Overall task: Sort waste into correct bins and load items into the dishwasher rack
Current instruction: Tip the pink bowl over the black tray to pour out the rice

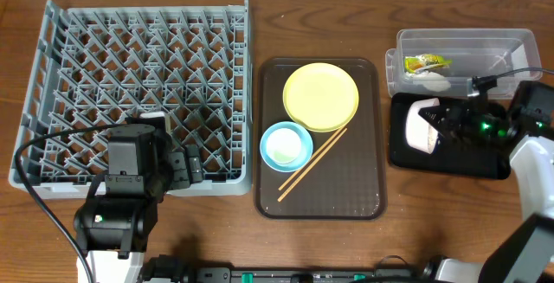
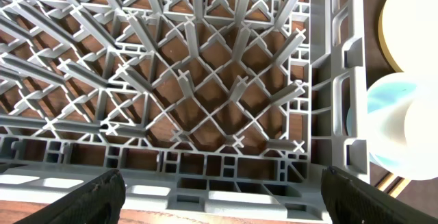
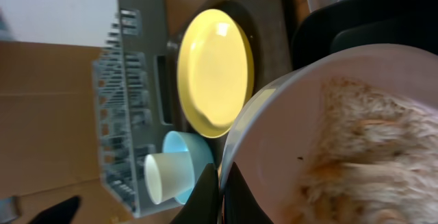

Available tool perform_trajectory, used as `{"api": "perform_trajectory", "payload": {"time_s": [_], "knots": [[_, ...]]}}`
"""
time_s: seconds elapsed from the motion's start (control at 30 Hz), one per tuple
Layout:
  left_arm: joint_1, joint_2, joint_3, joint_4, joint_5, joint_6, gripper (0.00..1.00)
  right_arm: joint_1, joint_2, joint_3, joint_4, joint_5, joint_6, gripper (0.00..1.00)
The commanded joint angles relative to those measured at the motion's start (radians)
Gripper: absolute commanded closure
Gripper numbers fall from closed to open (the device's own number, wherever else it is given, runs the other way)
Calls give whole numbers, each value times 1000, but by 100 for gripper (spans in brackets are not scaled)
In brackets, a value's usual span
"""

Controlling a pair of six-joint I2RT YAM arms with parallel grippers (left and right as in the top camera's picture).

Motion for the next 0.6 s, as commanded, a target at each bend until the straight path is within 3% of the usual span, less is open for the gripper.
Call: {"api": "perform_trajectory", "payload": {"time_s": [0.0,0.57], "knots": [[5,-2,23,-3,-4,2,7,-45,66,16,11,-188,-62,99],[5,-2,23,-3,-4,2,7,-227,334,16,128,-485,-63,99]]}}
